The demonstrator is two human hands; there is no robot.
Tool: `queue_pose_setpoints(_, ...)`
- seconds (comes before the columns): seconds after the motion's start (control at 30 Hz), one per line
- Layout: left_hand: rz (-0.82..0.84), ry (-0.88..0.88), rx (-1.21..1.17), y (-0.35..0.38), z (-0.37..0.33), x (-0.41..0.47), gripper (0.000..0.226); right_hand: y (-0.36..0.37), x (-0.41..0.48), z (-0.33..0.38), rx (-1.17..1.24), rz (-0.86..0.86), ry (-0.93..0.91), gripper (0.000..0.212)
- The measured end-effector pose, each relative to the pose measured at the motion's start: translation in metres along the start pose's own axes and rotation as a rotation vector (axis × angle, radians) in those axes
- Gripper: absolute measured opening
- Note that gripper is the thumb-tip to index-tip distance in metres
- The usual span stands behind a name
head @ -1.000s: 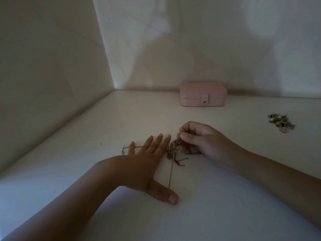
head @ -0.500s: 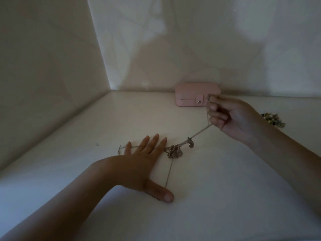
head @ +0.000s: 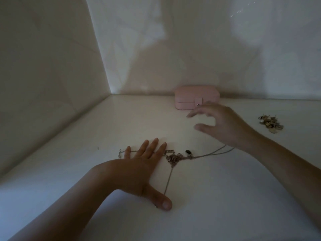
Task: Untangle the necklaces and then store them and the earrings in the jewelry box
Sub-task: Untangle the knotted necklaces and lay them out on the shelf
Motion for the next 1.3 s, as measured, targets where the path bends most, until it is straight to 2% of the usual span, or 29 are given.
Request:
queue_pose_setpoints(0.07,0.004,0.001,0.001,0.000,0.000,0.000,0.133,0.027,-0.006,0.024,0.147,0.245,-0.131,0.026)
queue_pose_setpoints(0.13,0.006,0.000,0.003,-0.001,0.000,0.000,0.133,0.048,-0.012,0.028,0.104,0.395,-0.205,0.023)
queue_pose_setpoints(0.2,0.005,-0.003,0.004,-0.001,0.000,-0.001,0.133,0.054,-0.013,0.028,0.038,0.402,-0.256,0.018)
queue_pose_setpoints(0.33,-0.010,0.000,-0.002,0.000,0.000,0.000,0.134,0.057,-0.019,0.032,-0.061,0.287,-0.333,0.008)
queue_pose_setpoints(0.4,-0.008,0.000,-0.011,0.000,0.000,0.000,0.133,0.058,-0.020,0.034,0.033,0.239,-0.252,0.002)
queue_pose_setpoints(0.47,-0.007,0.005,-0.011,0.000,0.000,0.000,0.131,0.060,-0.019,0.030,0.236,0.242,-0.038,0.009)
queue_pose_setpoints(0.57,-0.010,0.016,0.004,-0.001,0.000,0.000,0.128,0.062,-0.015,0.022,0.720,0.227,0.305,0.016)
queue_pose_setpoints(0.63,-0.015,0.012,0.000,-0.001,0.000,0.000,0.127,0.067,-0.015,0.018,1.008,0.179,0.433,0.018)
queue_pose_setpoints(0.8,-0.029,0.002,-0.022,0.000,0.001,0.001,0.127,0.065,-0.014,0.018,1.101,0.094,0.432,0.019)
queue_pose_setpoints(0.93,-0.025,0.003,-0.026,0.000,0.000,0.001,0.129,0.063,-0.016,0.019,1.248,0.218,0.502,0.020)
queue_pose_setpoints(1.07,0.001,0.011,-0.010,0.000,-0.001,0.000,0.133,0.060,-0.016,0.017,1.002,0.298,0.454,0.020)
queue_pose_setpoints(1.2,0.014,0.015,0.012,0.000,-0.002,-0.001,0.133,0.045,-0.015,0.016,0.788,0.270,0.317,0.015)
queue_pose_setpoints(1.3,0.006,0.016,0.004,0.001,-0.001,-0.001,0.133,0.043,-0.016,0.019,0.654,0.371,0.267,0.012)
Point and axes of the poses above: each hand's wrist, its own x-axis towards the middle knuckle, its own y-axis out of the palm, z = x × y, the point moved 4 cm from there along x, towards the middle knuckle, and after that the axes turned 7 degrees about x, right-handed, at the moved point
